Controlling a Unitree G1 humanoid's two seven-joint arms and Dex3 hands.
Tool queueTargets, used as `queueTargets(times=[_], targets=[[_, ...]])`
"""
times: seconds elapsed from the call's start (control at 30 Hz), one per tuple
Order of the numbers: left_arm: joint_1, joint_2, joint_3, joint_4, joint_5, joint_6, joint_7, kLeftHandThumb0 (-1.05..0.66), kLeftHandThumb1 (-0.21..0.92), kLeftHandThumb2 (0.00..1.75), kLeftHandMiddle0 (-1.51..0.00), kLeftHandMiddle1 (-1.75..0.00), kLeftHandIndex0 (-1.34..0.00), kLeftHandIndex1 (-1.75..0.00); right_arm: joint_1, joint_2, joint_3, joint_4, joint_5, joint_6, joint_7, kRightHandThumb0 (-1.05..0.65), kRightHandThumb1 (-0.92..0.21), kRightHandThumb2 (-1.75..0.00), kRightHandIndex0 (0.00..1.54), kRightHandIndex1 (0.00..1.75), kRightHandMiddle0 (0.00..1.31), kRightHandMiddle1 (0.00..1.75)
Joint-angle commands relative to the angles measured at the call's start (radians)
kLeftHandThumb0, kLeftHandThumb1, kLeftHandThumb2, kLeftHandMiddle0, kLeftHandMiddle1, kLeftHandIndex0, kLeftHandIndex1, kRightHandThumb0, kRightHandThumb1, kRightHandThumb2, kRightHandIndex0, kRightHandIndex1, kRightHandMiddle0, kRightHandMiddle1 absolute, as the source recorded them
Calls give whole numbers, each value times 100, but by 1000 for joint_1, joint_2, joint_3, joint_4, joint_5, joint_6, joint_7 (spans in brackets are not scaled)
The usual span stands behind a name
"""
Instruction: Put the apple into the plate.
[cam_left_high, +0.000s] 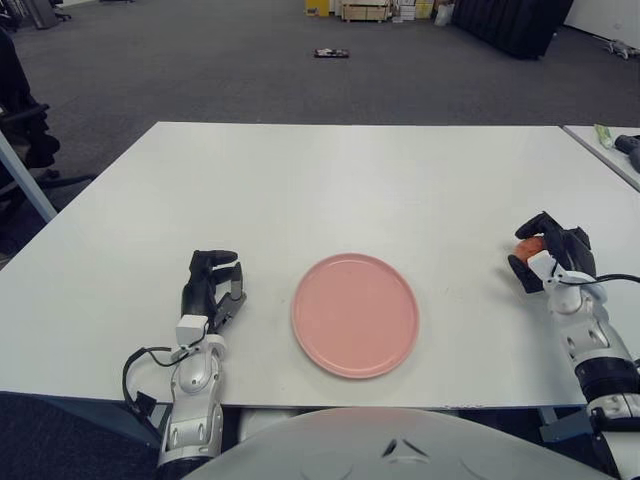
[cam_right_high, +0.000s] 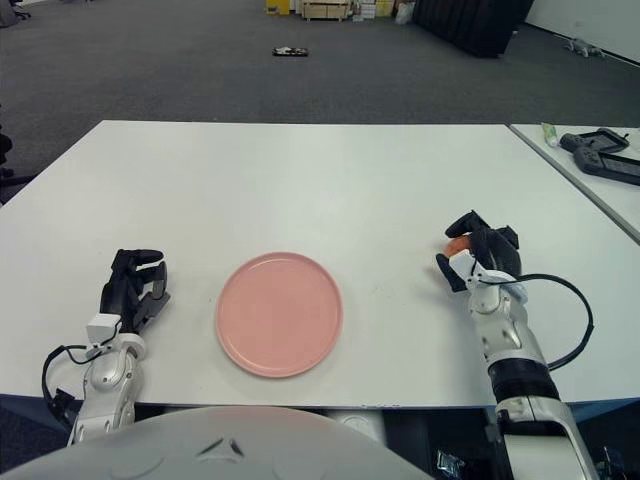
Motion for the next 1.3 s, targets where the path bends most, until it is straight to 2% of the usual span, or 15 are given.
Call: queueTargets(times=[0.0,0.2,0.47,0.67,1.07,1.27], targets=[[-8,-2,-1,28,5,9,10,-35,86,62,-37,-157,-23,-175,19,35,-8,-61,20,13,5,0,-2,-164,86,168,60,175],[-12,-6,1,30,5,15,12,-36,84,64,-38,-155,-24,-175,47,60,-31,-178,20,42,9,0,-3,-163,85,168,59,175],[-15,-9,0,31,2,18,9,-36,84,65,-39,-156,-24,-175,68,73,-57,-242,44,-5,18,0,-4,-162,85,167,59,175],[-17,-10,-3,32,6,16,12,-36,84,65,-39,-157,-24,-175,109,73,-83,-410,62,-1,68,0,-4,-162,86,166,59,175],[-22,-10,-5,41,-3,6,6,-35,86,61,-38,-159,-23,-175,126,114,-66,-571,20,27,90,0,-3,-162,87,165,59,175],[-25,-11,-7,43,6,18,15,-35,87,60,-37,-157,-22,-175,139,122,-49,-647,15,-23,110,0,-2,-163,87,165,60,175]])
